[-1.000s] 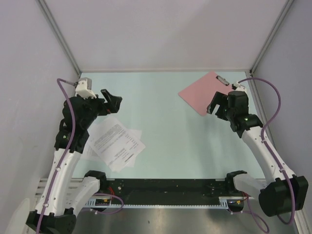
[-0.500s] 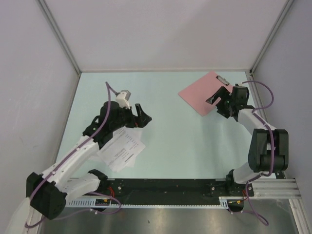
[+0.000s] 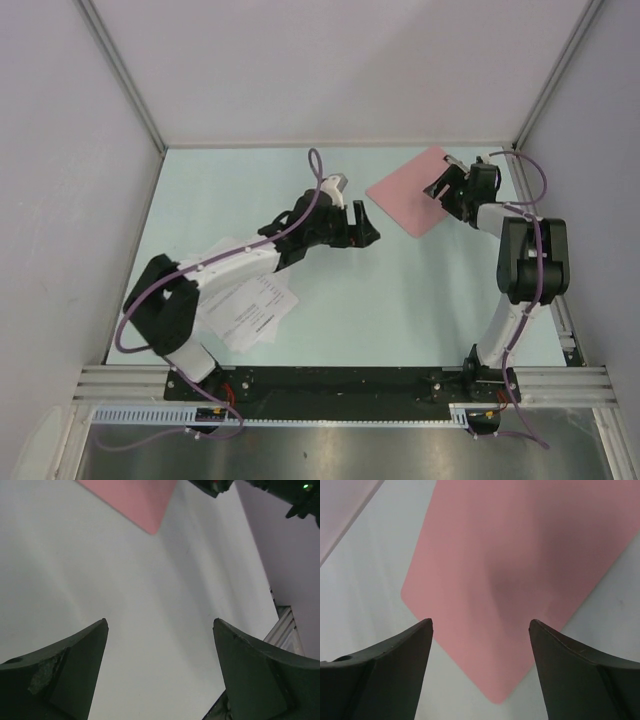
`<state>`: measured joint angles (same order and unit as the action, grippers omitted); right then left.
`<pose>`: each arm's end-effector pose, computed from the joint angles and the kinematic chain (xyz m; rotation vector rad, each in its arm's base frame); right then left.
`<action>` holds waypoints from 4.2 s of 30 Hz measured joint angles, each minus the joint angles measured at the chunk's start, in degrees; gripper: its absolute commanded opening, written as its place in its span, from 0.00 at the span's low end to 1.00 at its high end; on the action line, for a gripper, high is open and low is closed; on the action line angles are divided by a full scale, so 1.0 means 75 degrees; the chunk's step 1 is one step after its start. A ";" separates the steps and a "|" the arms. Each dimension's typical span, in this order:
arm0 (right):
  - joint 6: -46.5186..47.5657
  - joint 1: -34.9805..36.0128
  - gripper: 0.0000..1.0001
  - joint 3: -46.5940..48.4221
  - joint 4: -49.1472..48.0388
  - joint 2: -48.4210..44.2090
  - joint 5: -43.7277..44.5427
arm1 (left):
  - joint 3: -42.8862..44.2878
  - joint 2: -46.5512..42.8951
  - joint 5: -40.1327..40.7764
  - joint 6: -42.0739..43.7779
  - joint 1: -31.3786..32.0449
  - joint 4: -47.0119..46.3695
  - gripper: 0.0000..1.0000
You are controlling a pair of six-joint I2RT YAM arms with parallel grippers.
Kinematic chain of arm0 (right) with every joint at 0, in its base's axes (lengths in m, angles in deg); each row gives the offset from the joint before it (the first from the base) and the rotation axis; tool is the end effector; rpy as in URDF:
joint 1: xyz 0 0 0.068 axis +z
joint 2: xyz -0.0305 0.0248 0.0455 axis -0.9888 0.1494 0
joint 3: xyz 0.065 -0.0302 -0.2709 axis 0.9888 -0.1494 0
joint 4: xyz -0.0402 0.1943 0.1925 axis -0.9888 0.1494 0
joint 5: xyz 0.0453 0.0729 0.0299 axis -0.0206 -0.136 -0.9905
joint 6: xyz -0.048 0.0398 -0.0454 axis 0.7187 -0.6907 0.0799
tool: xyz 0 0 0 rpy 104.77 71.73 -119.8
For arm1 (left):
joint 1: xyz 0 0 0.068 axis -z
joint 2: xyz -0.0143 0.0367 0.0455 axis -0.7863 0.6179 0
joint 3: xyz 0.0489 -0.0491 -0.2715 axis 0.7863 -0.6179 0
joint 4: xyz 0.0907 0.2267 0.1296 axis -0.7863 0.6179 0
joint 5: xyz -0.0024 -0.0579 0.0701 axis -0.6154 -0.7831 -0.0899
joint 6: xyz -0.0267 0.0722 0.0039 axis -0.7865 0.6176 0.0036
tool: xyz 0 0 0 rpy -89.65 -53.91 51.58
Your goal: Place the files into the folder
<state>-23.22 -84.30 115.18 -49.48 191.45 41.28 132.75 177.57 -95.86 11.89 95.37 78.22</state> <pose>0.4382 -0.0072 0.1614 0.5810 2.1361 0.5611 0.2834 -0.2789 0.2468 0.1981 2.1928 -0.9446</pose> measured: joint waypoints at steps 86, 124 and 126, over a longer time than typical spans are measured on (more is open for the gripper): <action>-0.0221 -0.1145 0.73 0.7796 0.1393 0.5738 -0.1282 | 0.3048 0.3509 -0.1979 -0.1606 0.0079 -0.1131 0.91; 0.0644 0.4526 0.76 0.1786 0.4398 0.0175 0.4278 | 0.4488 0.4316 -0.0300 0.1664 -0.2664 0.3037 0.92; 0.0667 0.4555 0.72 0.1786 0.4223 0.0192 0.4121 | 0.3608 0.3789 -0.0385 0.1215 -0.2509 0.2669 0.92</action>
<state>-18.22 -50.14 128.58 -17.81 192.89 72.19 159.81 205.98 -98.75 21.01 76.55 98.24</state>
